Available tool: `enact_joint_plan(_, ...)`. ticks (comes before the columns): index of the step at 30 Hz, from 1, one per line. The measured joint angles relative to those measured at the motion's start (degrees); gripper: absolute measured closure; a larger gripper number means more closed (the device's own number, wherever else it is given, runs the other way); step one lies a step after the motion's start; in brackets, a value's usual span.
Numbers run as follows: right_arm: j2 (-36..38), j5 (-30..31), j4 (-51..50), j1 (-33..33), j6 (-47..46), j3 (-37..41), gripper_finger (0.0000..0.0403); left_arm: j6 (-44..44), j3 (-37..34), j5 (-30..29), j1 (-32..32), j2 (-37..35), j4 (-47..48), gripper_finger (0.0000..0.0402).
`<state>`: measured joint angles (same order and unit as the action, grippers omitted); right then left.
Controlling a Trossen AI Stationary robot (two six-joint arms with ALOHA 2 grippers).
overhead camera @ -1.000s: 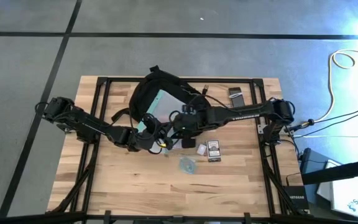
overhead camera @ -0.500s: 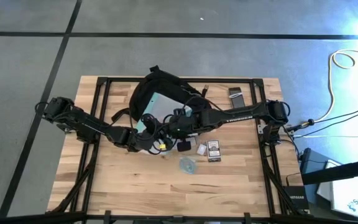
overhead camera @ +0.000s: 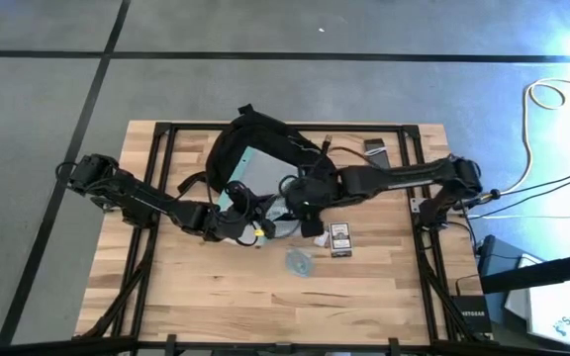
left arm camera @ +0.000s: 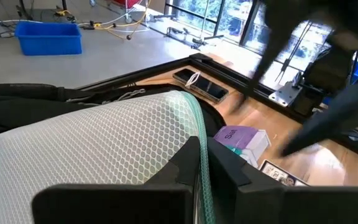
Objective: Unpack backpack
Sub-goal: Put the medicine organizer into the blue zip bag
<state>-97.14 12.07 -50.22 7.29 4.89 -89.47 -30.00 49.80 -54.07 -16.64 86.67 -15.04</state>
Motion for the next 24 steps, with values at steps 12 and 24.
enact_joint_plan(12,1.34,23.14,-10.08,11.75,-11.15,7.69,0.0196,0.00,0.00,-0.04,-0.19,0.00,0.05,0.0396)
enact_joint_plan(24,2.44,26.06,6.13,11.89,-35.66,25.24,0.0364,0.00,0.00,-0.04,-0.37,0.00,-0.03,0.0396)
